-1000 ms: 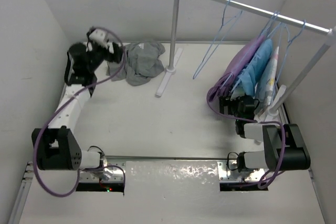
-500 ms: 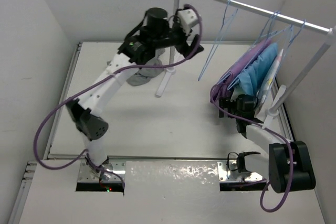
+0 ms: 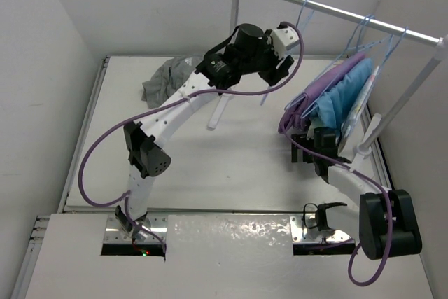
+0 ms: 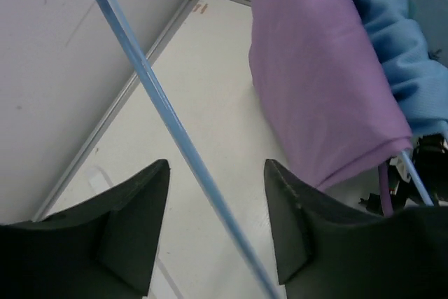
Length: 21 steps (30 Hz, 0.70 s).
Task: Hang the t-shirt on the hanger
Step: Pick up the hanger from the clothesline.
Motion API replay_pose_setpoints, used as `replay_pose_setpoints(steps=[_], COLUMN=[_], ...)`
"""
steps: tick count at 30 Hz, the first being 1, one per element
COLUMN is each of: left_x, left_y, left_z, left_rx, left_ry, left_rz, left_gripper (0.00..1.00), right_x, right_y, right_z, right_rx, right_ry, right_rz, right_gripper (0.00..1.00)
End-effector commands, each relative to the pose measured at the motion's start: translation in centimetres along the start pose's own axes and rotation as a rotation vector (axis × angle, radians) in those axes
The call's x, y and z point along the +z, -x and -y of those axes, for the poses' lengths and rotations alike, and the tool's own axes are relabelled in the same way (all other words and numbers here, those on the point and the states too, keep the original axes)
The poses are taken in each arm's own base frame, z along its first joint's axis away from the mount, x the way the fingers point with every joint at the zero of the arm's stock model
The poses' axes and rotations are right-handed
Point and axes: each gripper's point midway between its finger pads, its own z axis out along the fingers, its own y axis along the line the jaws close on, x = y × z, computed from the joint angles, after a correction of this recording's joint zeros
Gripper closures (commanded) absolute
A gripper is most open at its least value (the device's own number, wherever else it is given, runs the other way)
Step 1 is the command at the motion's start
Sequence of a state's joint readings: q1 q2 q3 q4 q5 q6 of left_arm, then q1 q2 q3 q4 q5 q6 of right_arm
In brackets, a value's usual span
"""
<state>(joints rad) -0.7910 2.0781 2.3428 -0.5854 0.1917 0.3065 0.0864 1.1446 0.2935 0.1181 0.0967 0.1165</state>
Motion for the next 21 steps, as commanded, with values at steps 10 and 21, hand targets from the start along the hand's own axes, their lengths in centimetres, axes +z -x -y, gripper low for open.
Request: replay_pose_setpoints(steps=[10,21], left_x=[-1.2,-5.7], left_y=[1.3,6.2], left_z=[-3.0,-5.9], left_rx=[0.013,0.068], left_ry=[0.2,0.358], left_rz=[0.02,0.123], left_gripper=[0.93,1.0], right_x=[-1.4,-4.5], right_y=[0.9,-0.5], right_z=[-1.3,-4.7], right_rx=[0.043,0.041], right_ry=[0.047,0.213], right_rz=[-0.032,-0.092], right_gripper=[0.01,0.01])
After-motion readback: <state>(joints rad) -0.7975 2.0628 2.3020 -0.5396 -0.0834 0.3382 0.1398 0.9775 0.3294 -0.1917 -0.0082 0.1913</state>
